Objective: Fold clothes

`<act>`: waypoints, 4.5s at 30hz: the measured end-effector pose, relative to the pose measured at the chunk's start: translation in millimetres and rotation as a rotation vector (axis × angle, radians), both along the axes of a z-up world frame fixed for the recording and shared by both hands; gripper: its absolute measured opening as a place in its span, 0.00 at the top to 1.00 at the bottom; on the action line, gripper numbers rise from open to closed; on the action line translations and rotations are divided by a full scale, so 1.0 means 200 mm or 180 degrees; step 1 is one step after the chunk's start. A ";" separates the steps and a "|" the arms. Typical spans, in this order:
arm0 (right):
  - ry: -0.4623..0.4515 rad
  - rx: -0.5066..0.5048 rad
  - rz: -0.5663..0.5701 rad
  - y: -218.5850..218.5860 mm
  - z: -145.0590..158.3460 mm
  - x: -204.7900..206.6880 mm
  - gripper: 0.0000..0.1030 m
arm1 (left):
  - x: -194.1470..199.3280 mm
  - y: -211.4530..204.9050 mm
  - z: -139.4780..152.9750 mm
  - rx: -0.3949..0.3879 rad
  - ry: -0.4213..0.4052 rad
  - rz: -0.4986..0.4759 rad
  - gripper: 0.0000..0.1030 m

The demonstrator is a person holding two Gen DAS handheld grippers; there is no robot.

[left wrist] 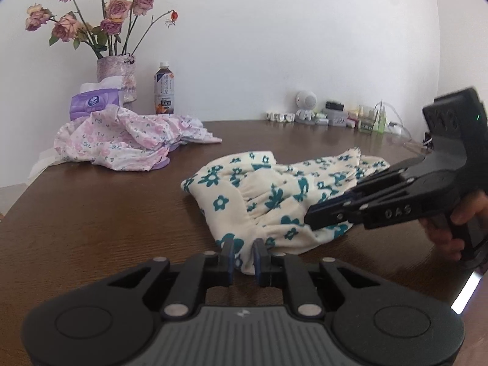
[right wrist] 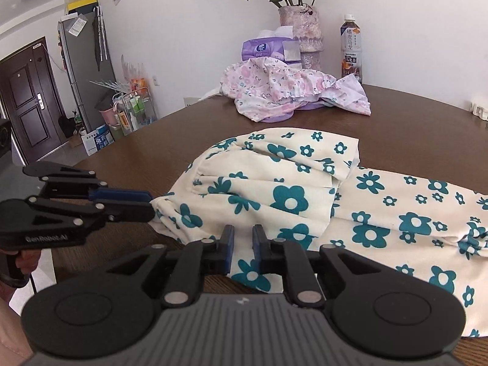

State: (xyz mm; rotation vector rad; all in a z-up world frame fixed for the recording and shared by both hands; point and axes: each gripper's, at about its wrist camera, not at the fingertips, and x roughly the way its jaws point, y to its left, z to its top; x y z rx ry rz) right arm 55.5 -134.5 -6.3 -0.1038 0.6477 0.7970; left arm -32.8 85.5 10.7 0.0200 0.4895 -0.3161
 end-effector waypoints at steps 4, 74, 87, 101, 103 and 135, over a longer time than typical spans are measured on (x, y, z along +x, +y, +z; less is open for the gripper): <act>-0.0039 -0.0024 0.0003 0.01 0.00 -0.01 0.88 | 0.01 -0.06 0.04 0.0061 -0.0138 -0.0129 0.87; -0.0120 -0.0092 0.0009 0.03 -0.02 -0.02 0.86 | 0.19 -0.13 0.03 0.0075 -0.0047 -0.0230 0.84; -0.0329 0.0174 -0.0008 -0.01 0.13 -0.02 0.85 | 0.25 -0.14 -0.05 0.0153 0.0142 -0.0114 0.86; -0.0072 -0.0117 0.0214 0.24 -0.01 0.22 0.87 | 0.30 -0.03 0.08 -0.0064 0.0013 0.0388 0.71; -0.0072 -0.0104 0.0216 0.23 -0.01 0.21 0.87 | 0.36 0.01 0.05 -0.0265 0.0208 0.0471 0.71; -0.0171 0.0287 -0.0010 0.08 0.05 0.22 0.84 | 0.48 0.08 -0.02 -0.0775 0.0513 0.0653 0.76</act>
